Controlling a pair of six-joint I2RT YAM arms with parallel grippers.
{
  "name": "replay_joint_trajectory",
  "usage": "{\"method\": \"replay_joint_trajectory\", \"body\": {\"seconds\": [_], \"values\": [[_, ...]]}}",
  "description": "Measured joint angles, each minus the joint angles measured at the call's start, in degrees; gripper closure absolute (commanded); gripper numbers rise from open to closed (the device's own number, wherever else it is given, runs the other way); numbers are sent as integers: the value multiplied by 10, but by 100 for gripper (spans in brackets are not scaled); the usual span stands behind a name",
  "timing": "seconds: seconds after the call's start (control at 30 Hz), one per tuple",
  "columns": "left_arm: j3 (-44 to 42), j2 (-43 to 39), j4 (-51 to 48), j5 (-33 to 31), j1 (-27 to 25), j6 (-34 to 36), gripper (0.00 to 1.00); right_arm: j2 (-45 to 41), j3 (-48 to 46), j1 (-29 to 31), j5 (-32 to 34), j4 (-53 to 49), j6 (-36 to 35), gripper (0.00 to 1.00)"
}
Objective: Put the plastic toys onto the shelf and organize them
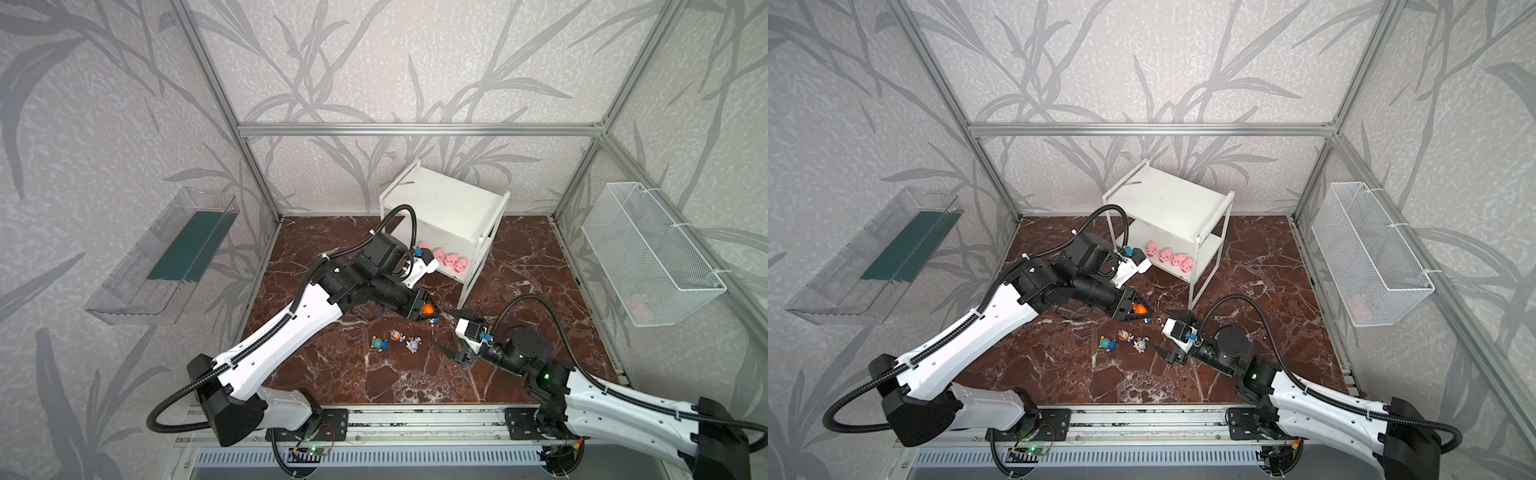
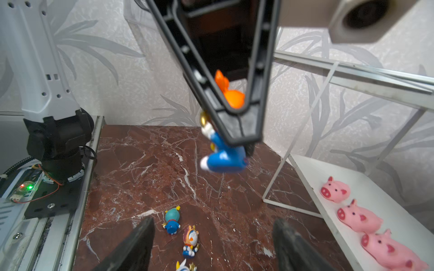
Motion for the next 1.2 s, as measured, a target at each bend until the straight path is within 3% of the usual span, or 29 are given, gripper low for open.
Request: {"method": "replay_joint_trajectory", "body": {"seconds": [0.3,0.7,0.93,1.1,1.2], "values": [[-47,-7,40,3,0,-35,76,34,11,30,55,42,-14,41],[-53,-12,54,3,0,-38,76,41,17,32,73,51,-13,67],[-56,-11,58,9,0,-41,76,46,21,32,86,51,-6,77],[-64,-12,76,10,0,-42,58,46,21,32,91,51,7,81],[-81,-18,103,10,0,-53,54,47,21,32,93,50,18,82]]}}
